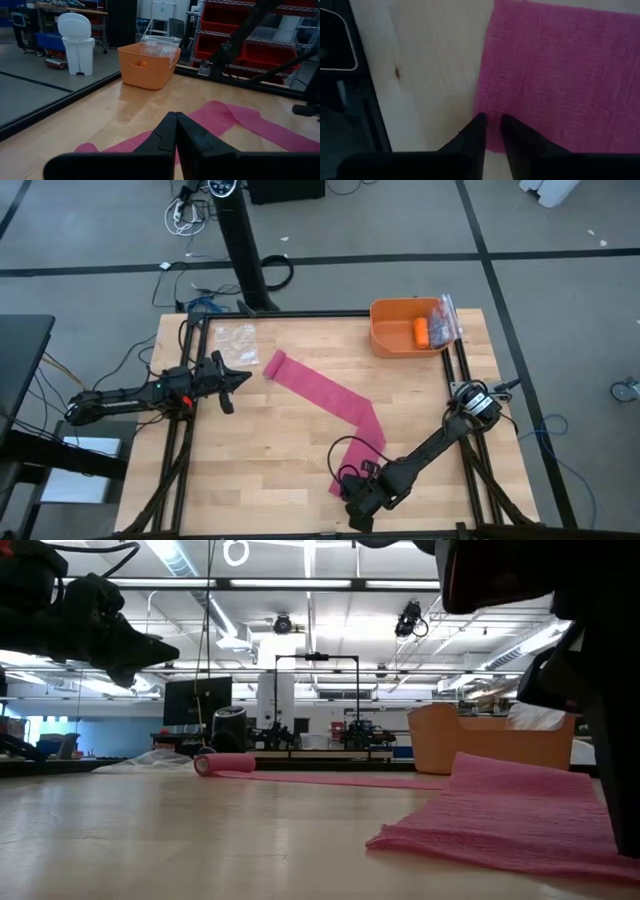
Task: Roll bandage
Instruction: Roll the pink bandage
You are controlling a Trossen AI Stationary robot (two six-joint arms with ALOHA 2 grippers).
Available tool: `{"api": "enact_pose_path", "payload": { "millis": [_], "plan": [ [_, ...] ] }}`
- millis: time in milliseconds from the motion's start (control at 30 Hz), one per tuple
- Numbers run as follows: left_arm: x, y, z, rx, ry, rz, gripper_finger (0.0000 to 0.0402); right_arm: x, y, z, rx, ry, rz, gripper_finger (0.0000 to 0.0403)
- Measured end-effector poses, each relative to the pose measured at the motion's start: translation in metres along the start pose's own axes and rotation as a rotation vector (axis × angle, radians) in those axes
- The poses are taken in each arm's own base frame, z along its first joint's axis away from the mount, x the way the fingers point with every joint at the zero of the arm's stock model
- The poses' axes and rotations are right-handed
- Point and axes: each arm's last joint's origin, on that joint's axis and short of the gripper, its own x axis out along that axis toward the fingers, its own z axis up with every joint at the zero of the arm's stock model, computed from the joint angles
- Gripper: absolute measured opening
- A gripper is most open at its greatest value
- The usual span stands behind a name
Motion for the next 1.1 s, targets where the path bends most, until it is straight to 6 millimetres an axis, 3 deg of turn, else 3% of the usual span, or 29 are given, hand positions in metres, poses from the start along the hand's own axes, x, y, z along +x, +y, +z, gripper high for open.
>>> {"api": "enact_pose_path", "payload": {
  "millis": [133,367,567,833,1100],
  "plan": [
    [0.0,0.0,-0.001,-0.006,0.007,-0.003,0.0017,0.002,0.0,0.0,0.003,0.001,0.001,0.0012],
    [0.001,0.0,-0.002,-0.015,0.022,-0.001,0.0017,-0.014,0.012,0.009,0.01,-0.027,0.042,0.0006],
    [0.002,0.0,-0.002,-0.015,0.022,-0.001,0.0017,-0.04,0.026,0.023,0.006,-0.071,0.021,0.0005],
    [0.002,0.0,-0.001,-0.015,0.02,-0.001,0.0017,-0.091,0.036,0.037,0.042,-0.175,-0.141,0.0004],
    [0.002,0.0,-0.001,-0.015,0.018,-0.002,0.0017,-0.138,0.022,0.021,0.202,-0.236,-0.48,0.0002]
  ]
}}
